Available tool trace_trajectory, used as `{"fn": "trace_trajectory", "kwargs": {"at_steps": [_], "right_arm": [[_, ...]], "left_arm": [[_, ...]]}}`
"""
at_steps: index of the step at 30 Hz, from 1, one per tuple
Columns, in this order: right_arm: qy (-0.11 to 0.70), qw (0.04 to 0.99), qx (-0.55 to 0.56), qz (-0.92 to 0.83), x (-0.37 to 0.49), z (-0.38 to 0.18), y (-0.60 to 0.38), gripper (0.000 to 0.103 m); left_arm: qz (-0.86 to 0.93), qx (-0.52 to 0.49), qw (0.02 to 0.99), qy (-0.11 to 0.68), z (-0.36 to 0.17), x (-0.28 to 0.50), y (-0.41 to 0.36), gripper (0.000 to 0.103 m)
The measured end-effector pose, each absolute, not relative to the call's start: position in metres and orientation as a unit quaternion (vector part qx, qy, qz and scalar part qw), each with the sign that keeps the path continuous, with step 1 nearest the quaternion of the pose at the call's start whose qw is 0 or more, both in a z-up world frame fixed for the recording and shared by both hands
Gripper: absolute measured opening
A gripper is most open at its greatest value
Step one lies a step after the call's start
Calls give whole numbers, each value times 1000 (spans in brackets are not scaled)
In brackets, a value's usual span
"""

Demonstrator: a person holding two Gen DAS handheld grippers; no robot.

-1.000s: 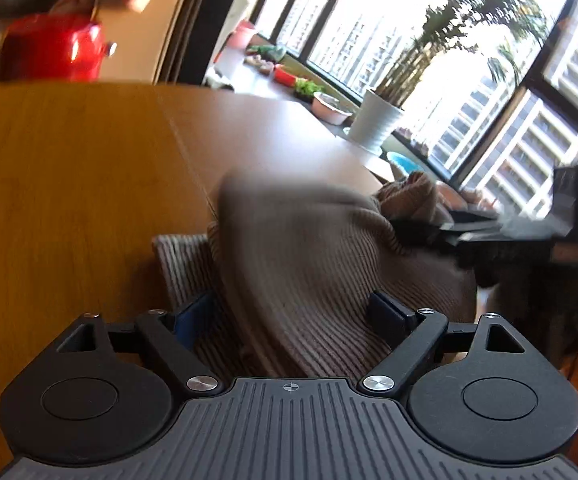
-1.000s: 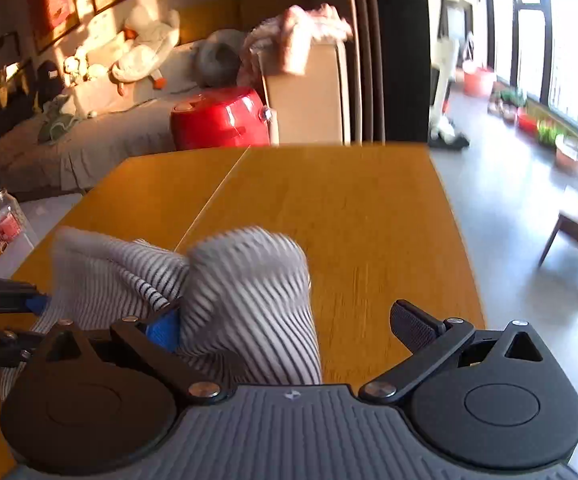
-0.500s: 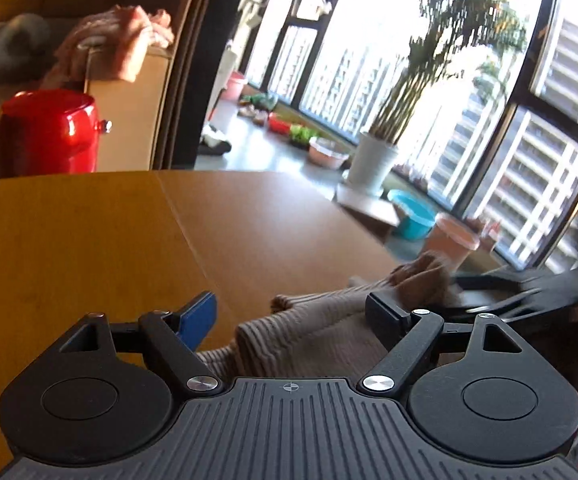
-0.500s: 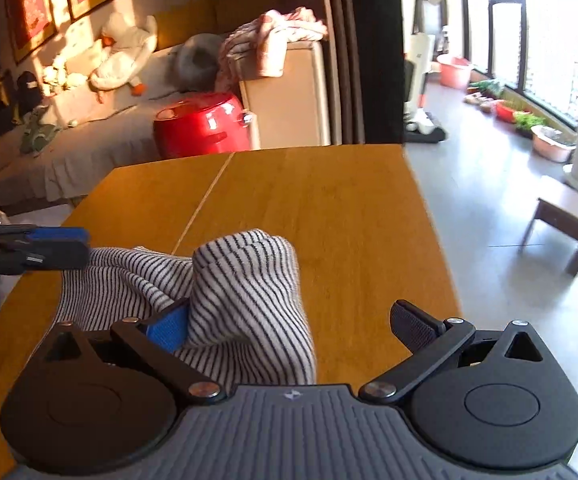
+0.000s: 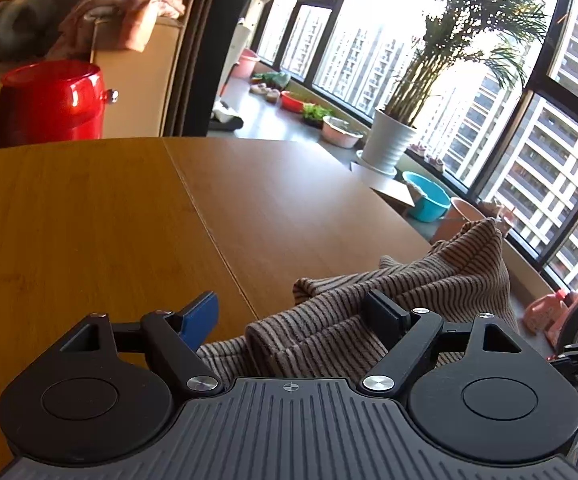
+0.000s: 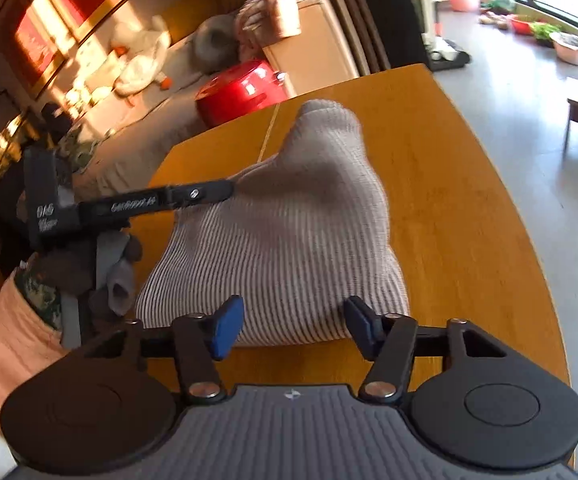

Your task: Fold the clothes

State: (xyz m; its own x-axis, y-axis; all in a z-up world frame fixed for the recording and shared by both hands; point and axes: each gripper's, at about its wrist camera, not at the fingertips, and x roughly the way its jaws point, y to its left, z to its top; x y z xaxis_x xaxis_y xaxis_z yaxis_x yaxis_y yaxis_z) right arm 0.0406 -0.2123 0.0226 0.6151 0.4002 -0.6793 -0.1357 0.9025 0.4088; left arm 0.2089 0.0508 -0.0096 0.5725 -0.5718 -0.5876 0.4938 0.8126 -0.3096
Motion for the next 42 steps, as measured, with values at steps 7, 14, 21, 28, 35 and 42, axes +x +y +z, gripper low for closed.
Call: {"fn": "trace_trajectory", "kwargs": {"at_steps": [7, 14, 21, 28, 35, 42], "right_arm": [[467, 836, 232, 169, 33, 4, -227, 62], [453, 819, 300, 186, 71, -7, -223, 59], [411, 882, 186, 133, 158, 8, -207, 68], [361, 920, 70, 136, 199, 21, -168, 84], [304, 937, 41, 169, 179, 47, -167, 102], [256, 952, 54, 160, 158, 54, -175, 102]], "left_arm": [[-304, -71, 881, 356, -14, 211, 54, 86], [-311, -90, 872, 368, -19, 202, 63, 83], [-328, -78, 864, 373, -17, 168, 63, 80], [-365, -93, 846, 378, -19, 148, 36, 83], [-392, -117, 829, 381, -21, 148, 23, 87], [-415, -128, 817, 379, -22, 149, 19, 87]]}}
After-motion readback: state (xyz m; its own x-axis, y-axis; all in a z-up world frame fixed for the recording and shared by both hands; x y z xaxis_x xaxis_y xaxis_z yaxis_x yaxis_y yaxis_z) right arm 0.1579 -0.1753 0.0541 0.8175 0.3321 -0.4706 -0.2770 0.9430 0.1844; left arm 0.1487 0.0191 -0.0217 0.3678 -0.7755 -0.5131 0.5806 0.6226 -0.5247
